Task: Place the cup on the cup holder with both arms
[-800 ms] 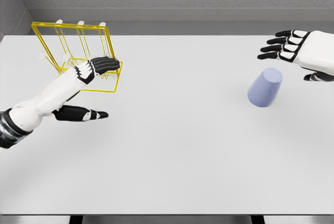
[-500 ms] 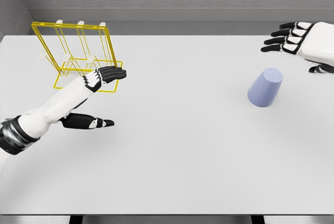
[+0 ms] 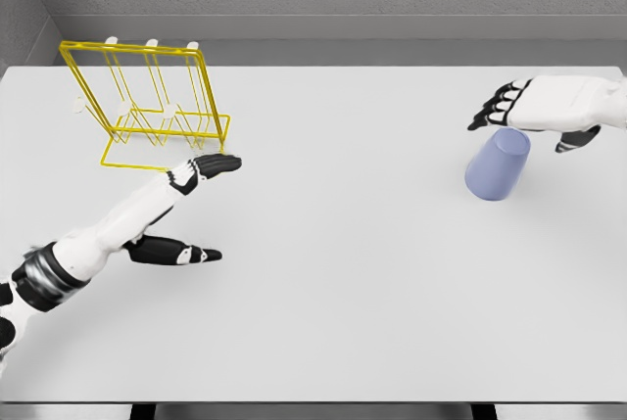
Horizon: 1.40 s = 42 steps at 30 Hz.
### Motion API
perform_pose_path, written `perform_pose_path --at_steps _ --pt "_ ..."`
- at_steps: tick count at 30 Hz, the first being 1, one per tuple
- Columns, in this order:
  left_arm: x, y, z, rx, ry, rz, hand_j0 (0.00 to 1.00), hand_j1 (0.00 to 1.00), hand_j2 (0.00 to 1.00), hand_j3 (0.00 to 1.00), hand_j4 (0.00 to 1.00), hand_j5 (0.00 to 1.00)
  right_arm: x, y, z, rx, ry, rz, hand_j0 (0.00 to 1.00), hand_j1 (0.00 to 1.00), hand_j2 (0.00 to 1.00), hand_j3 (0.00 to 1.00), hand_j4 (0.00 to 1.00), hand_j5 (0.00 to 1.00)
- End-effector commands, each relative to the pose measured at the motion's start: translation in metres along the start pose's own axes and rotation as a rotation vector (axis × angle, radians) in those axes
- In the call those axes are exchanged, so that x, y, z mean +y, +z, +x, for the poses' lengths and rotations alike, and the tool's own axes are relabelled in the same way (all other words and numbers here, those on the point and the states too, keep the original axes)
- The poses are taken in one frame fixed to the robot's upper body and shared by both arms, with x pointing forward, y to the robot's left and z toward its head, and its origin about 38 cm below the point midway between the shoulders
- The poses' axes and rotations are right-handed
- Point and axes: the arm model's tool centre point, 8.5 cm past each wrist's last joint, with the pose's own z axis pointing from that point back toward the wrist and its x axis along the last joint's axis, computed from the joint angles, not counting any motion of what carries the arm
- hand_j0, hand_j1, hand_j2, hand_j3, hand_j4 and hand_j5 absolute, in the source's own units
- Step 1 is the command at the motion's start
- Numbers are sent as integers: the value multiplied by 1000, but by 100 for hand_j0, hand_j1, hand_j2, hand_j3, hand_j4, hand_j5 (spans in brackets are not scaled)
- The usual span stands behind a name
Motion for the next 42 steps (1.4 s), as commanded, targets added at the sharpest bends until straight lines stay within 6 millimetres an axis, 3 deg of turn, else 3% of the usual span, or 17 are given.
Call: perform_pose_path --at_steps 1,5,8,11,15,29,33,42 --pt "-19 1 0 0 100 -19 100 100 100 100 100 100 2 -10 0 8 14 20 99 99 99 99 99 99" --pt "-14 -1 16 -69 312 -17 100 100 100 100 100 100 8 -24 9 -21 26 46 99 99 99 99 99 99" --pt "-10 -1 17 -91 421 1 100 100 100 100 100 100 11 -29 14 -35 37 65 99 99 99 99 99 99" --pt "-8 -4 2 49 556 -7 100 100 100 100 100 100 14 -35 17 -43 42 77 98 98 98 98 98 98" --pt "-25 -4 -13 220 657 -56 100 100 100 100 100 100 14 -37 18 -43 51 81 91 91 91 91 91 91" --pt "-52 -17 -25 296 760 -40 100 100 100 100 100 100 19 -37 12 -9 83 117 79 79 79 79 79 79" --pt "-50 -21 -29 314 769 -31 100 100 100 100 100 100 18 -37 13 -10 86 114 70 70 70 70 70 70" --pt "-55 -24 -40 358 790 -21 100 100 100 100 100 100 12 -32 13 -9 96 101 64 64 64 64 64 64"
